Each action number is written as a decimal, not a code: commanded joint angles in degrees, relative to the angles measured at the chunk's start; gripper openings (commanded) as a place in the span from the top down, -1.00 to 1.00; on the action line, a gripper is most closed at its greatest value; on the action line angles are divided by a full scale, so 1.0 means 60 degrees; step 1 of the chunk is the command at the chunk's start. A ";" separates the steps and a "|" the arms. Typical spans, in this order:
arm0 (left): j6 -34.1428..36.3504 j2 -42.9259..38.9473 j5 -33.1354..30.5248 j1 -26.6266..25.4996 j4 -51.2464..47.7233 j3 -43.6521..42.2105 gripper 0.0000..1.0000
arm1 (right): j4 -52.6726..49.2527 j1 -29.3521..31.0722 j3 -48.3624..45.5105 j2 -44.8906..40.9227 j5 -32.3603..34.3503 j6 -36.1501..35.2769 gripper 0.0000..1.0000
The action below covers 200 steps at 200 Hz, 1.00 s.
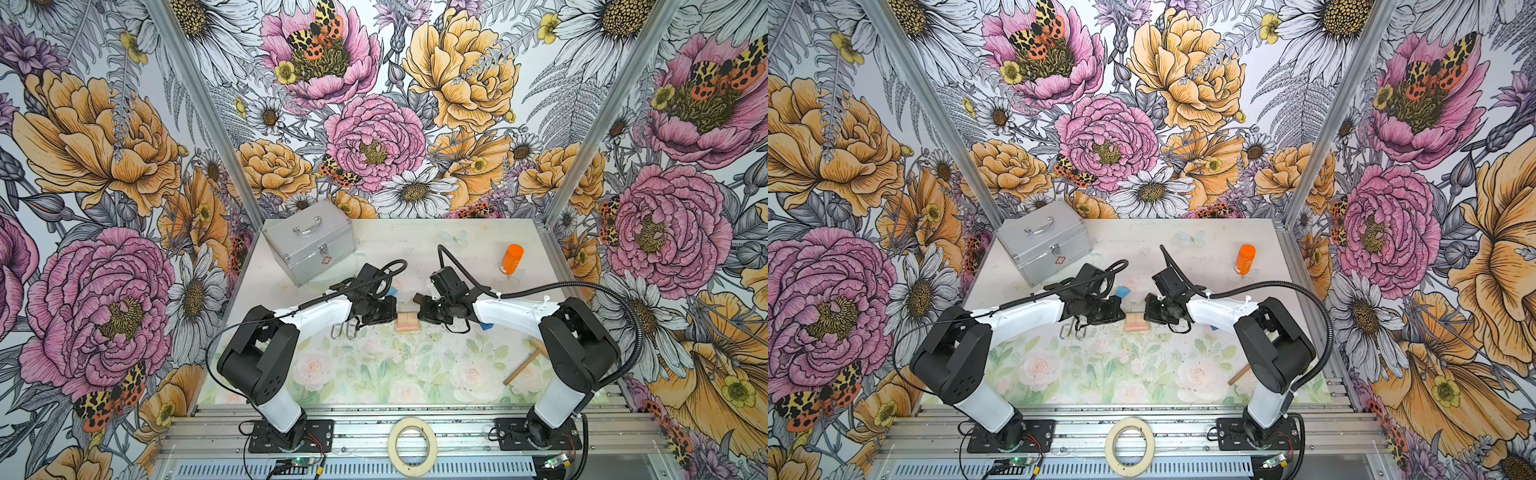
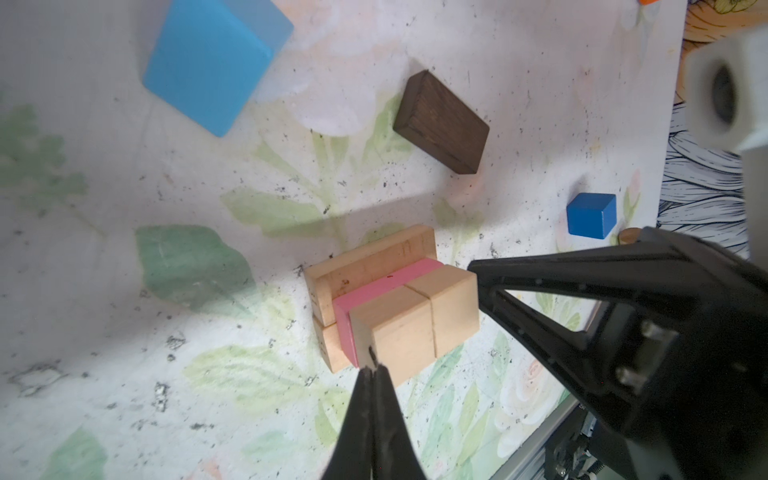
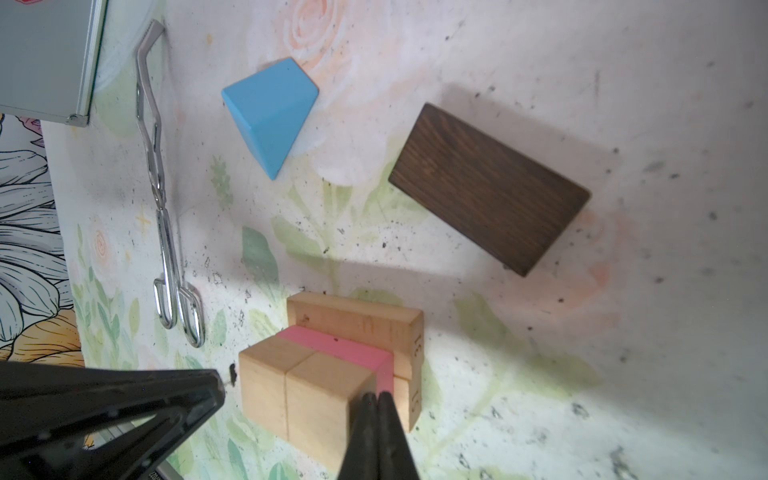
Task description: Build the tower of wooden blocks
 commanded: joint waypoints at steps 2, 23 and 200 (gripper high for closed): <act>-0.0167 -0.0259 0.0004 0.0053 0.0016 -0.0173 1.00 | 0.0132 0.0087 0.0020 -0.0171 0.0070 0.0086 1.00; -0.0155 -0.0257 0.0019 0.0072 0.0015 -0.0157 1.00 | 0.0126 0.0084 0.0035 -0.0151 0.0048 0.0094 1.00; -0.0138 -0.0269 0.0016 0.0124 0.0027 -0.0205 1.00 | 0.0107 0.0078 0.0009 -0.0307 0.0181 0.0089 1.00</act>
